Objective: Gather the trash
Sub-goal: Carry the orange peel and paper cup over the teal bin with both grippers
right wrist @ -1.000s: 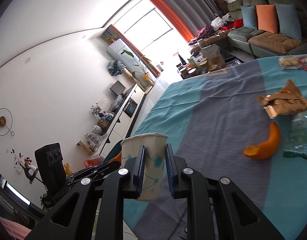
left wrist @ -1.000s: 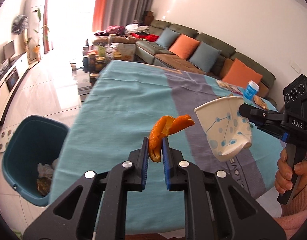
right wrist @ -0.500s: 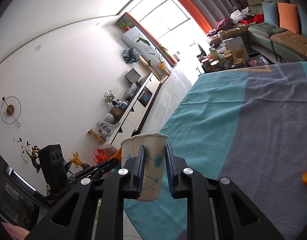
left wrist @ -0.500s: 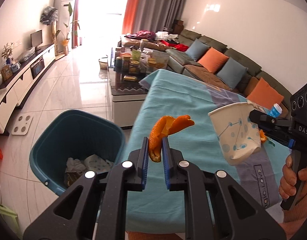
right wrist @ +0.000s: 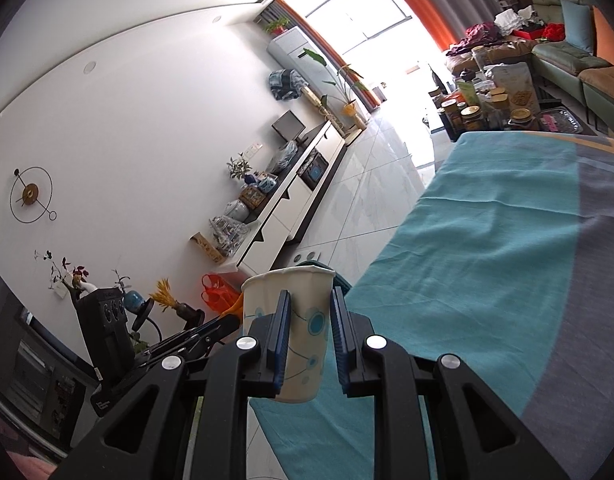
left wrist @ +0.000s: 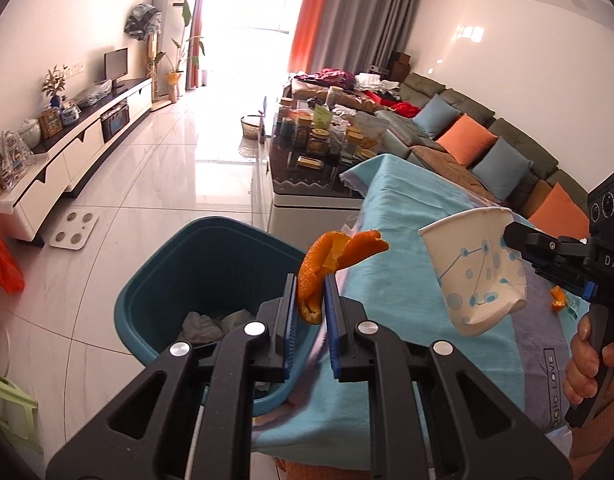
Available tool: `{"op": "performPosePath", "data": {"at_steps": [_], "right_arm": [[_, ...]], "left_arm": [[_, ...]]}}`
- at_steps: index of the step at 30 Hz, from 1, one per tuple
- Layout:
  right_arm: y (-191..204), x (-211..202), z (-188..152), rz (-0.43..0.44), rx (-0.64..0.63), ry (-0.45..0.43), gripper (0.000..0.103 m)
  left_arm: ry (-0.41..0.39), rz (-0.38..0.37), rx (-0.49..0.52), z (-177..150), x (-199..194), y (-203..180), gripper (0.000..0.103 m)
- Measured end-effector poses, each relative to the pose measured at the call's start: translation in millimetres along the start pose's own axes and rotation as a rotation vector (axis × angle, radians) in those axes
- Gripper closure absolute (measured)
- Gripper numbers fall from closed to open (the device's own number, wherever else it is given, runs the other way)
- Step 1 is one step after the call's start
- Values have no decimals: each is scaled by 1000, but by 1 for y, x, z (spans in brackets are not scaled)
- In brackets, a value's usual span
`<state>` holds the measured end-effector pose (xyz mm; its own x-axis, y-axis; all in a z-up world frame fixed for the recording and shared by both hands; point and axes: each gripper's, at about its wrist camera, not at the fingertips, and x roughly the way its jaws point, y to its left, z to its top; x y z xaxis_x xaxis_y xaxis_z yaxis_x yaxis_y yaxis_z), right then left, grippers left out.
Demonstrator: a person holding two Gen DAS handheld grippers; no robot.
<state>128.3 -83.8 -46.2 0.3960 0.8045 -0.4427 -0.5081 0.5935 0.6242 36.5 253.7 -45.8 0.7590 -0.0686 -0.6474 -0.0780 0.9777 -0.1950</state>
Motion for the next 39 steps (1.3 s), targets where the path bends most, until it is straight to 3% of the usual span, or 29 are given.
{"op": "performPosePath", "data": {"at_steps": [20, 39], "right_arm": [[23, 84, 12, -5, -32, 116, 85], [29, 125, 10, -61, -41, 181, 85]], "left_arm": [[37, 104, -104, -4, 16, 65, 89], [83, 158, -168, -4, 50, 85, 89]]}}
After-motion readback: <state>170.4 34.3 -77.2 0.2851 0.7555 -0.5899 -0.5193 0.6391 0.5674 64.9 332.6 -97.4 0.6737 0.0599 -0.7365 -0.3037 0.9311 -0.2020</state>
